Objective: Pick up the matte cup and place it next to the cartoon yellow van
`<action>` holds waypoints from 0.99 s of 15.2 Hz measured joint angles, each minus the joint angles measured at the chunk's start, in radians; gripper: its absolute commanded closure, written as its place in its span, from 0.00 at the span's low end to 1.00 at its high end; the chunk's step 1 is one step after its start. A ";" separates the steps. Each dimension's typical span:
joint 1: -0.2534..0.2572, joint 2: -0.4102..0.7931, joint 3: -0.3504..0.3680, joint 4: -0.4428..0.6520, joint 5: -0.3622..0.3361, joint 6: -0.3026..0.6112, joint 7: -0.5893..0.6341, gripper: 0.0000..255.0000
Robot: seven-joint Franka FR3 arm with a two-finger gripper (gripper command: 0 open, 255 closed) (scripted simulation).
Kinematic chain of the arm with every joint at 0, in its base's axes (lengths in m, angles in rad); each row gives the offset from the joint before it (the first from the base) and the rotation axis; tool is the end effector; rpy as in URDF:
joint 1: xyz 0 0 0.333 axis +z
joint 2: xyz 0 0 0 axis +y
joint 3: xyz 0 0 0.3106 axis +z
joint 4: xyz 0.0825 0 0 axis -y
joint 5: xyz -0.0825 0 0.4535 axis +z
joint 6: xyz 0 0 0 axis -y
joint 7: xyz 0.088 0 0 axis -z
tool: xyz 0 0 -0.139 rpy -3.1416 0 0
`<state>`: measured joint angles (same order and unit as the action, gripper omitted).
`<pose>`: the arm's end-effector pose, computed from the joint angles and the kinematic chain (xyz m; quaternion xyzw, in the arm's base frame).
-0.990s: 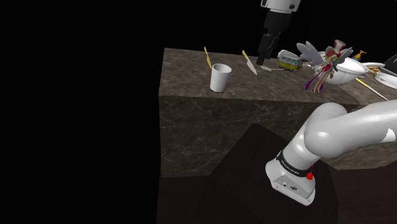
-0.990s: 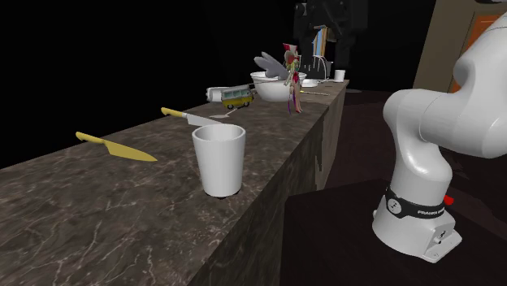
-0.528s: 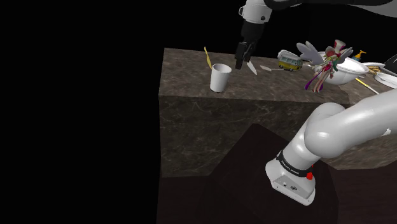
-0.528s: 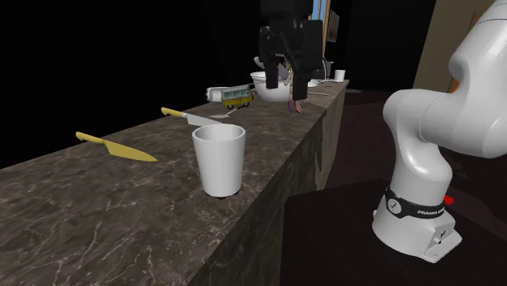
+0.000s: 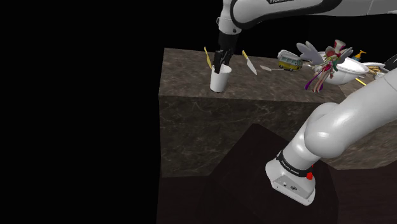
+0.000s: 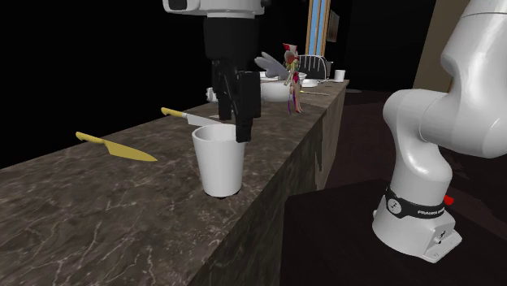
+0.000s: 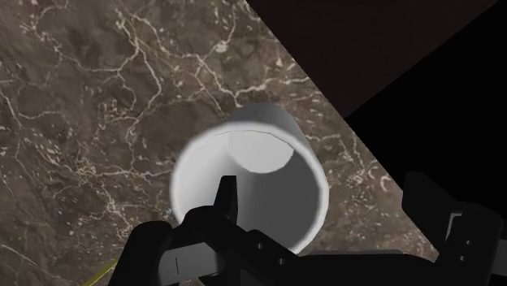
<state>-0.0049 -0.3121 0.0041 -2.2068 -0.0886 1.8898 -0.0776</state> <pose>0.5268 -0.0096 0.4488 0.9977 0.0522 -0.0041 0.0425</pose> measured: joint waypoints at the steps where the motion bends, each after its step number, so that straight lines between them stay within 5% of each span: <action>1: 0.001 0.018 0.002 -0.001 -0.003 0.022 0.004 0.00; 15: 0.000 0.063 0.003 -0.062 -0.010 0.131 0.015 0.00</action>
<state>-0.0049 -0.2492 0.0073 -2.2689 -0.0988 2.0205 -0.0630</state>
